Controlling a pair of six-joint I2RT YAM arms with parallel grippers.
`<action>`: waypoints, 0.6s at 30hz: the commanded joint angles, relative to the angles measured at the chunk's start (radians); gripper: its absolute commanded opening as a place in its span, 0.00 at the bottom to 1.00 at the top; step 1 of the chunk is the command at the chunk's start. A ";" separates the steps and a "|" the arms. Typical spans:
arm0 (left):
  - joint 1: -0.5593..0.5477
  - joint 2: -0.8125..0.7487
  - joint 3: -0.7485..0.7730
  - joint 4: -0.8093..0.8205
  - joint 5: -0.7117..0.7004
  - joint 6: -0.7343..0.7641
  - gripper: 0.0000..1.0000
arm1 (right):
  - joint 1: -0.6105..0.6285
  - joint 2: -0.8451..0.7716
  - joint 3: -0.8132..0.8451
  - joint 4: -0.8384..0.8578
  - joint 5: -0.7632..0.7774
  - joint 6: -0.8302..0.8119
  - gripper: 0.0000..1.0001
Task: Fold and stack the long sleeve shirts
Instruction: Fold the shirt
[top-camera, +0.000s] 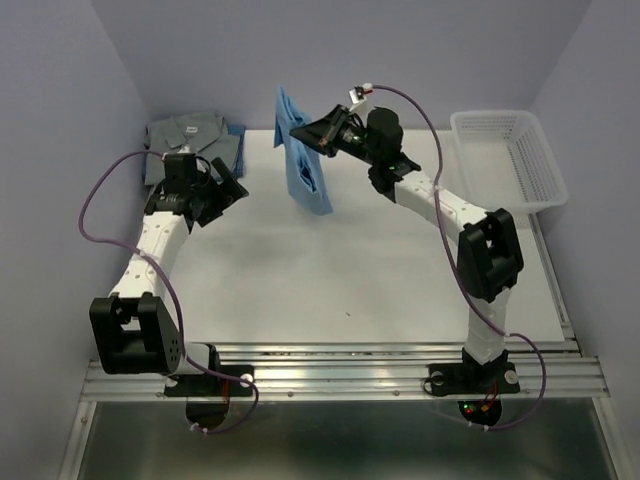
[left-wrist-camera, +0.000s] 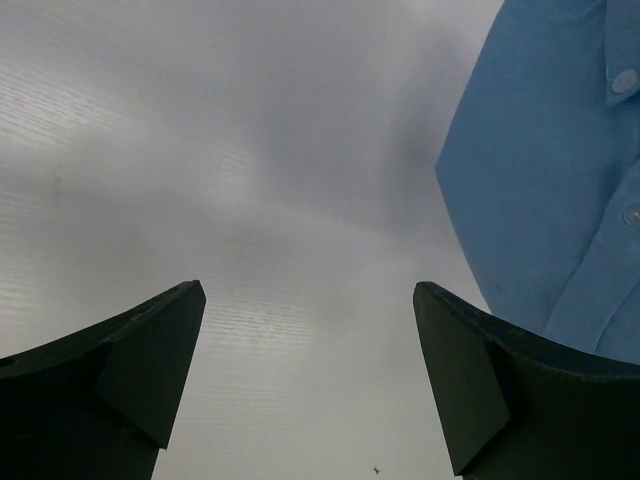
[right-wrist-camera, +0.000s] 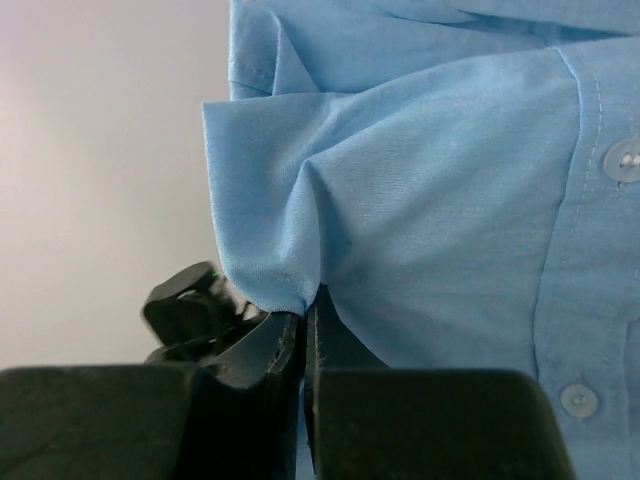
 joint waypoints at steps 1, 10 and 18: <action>0.095 -0.078 0.053 -0.057 0.015 0.049 0.99 | 0.097 0.063 0.195 0.000 0.026 0.000 0.01; 0.144 -0.127 0.114 -0.182 -0.062 0.090 0.99 | 0.103 0.055 0.084 0.141 0.084 0.106 0.01; 0.146 -0.127 0.070 -0.149 -0.046 0.066 0.99 | -0.035 0.047 -0.485 0.402 0.038 0.284 0.01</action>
